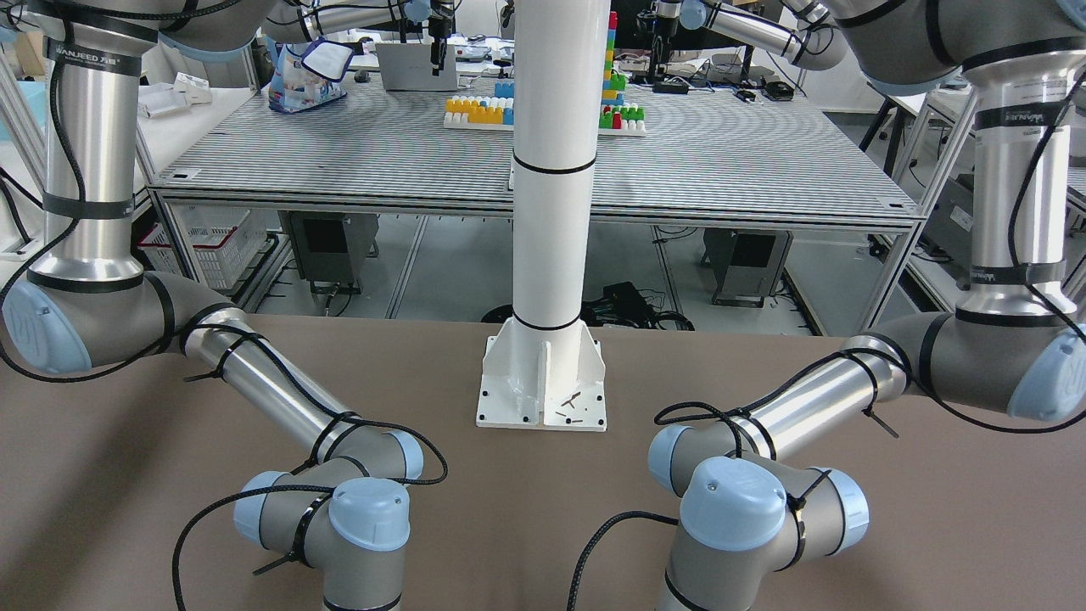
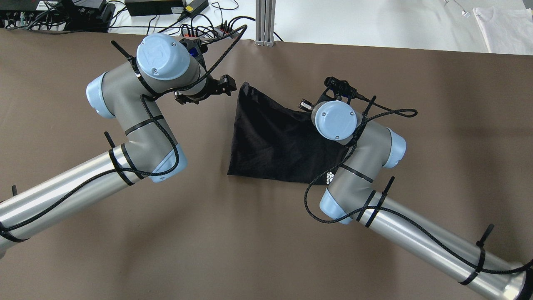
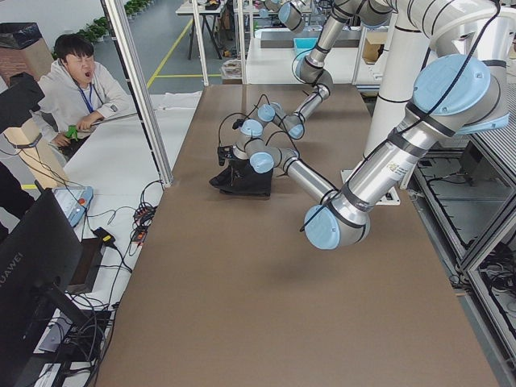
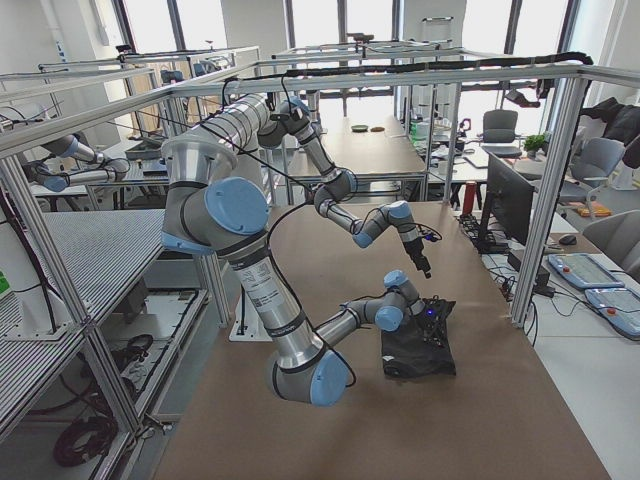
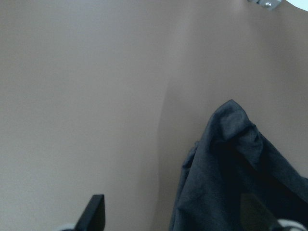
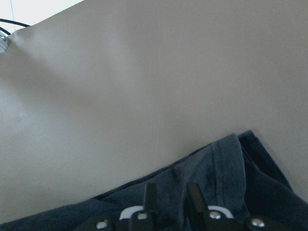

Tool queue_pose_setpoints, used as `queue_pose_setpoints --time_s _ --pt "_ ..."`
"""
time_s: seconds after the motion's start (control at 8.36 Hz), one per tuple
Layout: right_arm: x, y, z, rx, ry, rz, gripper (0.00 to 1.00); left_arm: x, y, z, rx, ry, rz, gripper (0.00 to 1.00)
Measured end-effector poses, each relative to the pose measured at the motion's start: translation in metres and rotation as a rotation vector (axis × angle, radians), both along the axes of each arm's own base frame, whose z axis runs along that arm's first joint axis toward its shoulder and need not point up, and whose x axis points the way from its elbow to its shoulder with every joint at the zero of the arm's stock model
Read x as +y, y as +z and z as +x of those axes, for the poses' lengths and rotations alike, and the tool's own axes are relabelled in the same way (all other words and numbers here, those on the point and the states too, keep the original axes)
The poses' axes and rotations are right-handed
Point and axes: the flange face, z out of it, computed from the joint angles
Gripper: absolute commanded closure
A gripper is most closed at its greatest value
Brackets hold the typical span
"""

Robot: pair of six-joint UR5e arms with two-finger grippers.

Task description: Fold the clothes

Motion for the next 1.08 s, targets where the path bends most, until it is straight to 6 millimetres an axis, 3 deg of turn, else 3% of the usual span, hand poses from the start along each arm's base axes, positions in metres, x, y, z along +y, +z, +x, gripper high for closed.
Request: queue_pose_setpoints --time_s 0.24,0.36,0.48,0.72,1.08 --pt "-0.021 -0.001 0.034 0.047 -0.094 0.041 0.06 -0.005 -0.006 -0.012 0.006 0.001 0.009 0.00" --pt "-0.029 0.010 0.060 0.086 -0.157 0.062 0.06 -0.015 -0.004 -0.031 0.006 0.009 0.009 0.00" --pt "-0.033 0.032 0.093 0.151 -0.228 0.094 0.06 -0.029 0.013 -0.061 -0.009 0.028 0.014 0.00" --pt "-0.028 0.086 0.176 0.332 -0.369 0.143 0.06 -0.047 0.084 -0.149 -0.106 0.080 0.072 0.00" --pt "-0.010 0.148 0.324 0.634 -0.582 0.202 0.06 -0.053 0.207 -0.310 -0.325 0.166 0.177 0.00"
